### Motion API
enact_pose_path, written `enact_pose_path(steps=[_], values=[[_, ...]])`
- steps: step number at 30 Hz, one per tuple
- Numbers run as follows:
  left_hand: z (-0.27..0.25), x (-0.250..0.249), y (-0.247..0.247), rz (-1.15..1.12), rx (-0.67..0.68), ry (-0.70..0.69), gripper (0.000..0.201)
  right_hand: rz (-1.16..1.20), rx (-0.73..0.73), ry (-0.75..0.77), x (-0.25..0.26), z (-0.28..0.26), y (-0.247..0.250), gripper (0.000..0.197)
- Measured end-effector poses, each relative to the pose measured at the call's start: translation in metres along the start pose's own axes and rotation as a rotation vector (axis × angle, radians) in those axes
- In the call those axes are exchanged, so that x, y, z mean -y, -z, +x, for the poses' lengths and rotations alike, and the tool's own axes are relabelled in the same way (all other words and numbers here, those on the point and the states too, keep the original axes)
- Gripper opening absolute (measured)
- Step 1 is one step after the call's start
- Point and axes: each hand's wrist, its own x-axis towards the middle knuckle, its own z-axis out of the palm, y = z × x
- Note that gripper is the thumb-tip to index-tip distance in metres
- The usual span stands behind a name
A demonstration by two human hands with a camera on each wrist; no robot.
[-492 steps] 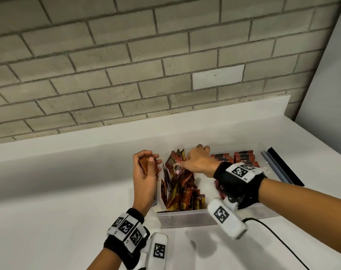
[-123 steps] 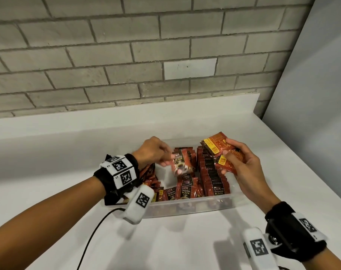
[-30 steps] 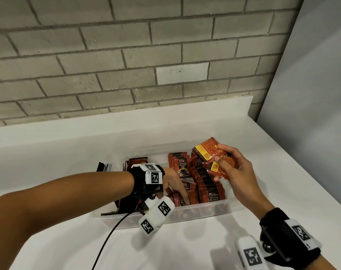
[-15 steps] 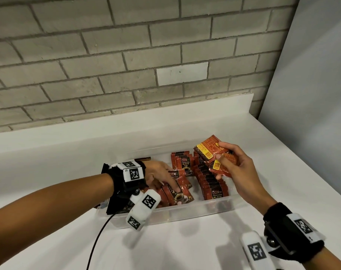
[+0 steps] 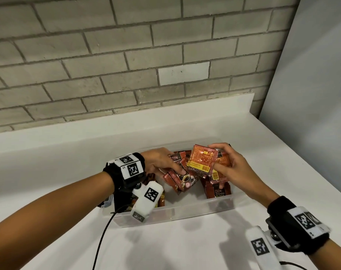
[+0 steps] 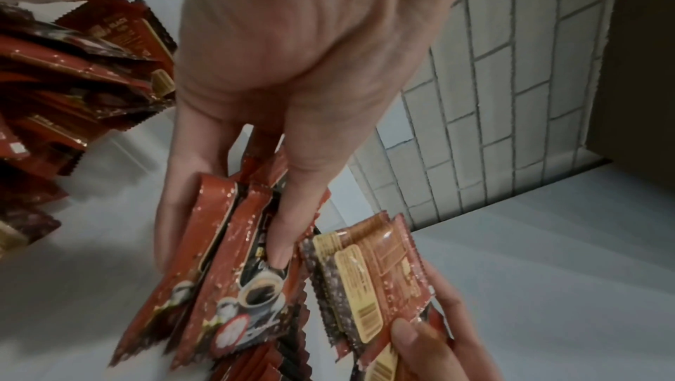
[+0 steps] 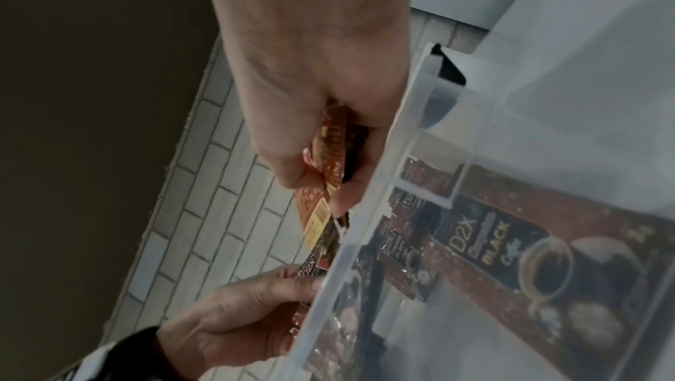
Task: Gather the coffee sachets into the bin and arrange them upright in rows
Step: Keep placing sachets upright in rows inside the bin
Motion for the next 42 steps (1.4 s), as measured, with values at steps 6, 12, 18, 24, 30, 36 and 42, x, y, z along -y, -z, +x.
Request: enact_pose_path(steps=[6, 12, 18, 24, 30, 36, 42], values=[[0.005, 0.003, -0.01, 0.181, 0.114, 0.079, 0.033, 0.002, -0.071, -0.028, -0.001, -0.001, 0.003, 0.037], [0.019, -0.002, -0.018, 0.257, 0.024, 0.069, 0.081, 0.227, -0.232, -0.028, -0.006, -0.003, 0.008, 0.033], [0.028, -0.006, -0.022, 0.413, -0.149, -0.062, 0.082, 0.227, -0.253, -0.04, -0.01, -0.001, 0.009, 0.034], [0.031, -0.011, -0.03, 0.471, -0.237, -0.068, 0.083, 0.223, -0.263, -0.035, -0.012, 0.0, 0.009, 0.035], [0.032, -0.022, -0.044, 0.303, -0.264, 0.051, 0.092, 0.235, -0.282, -0.026, -0.01, -0.003, 0.009, 0.035], [0.029, -0.017, -0.047, 0.176, -0.431, 0.118, 0.097, 0.248, -0.287, -0.025, -0.012, -0.002, 0.01, 0.033], [0.028, 0.008, -0.036, 0.053, -0.502, 0.03, 0.082, 0.253, -0.277, -0.003, -0.014, -0.001, 0.011, 0.032]])
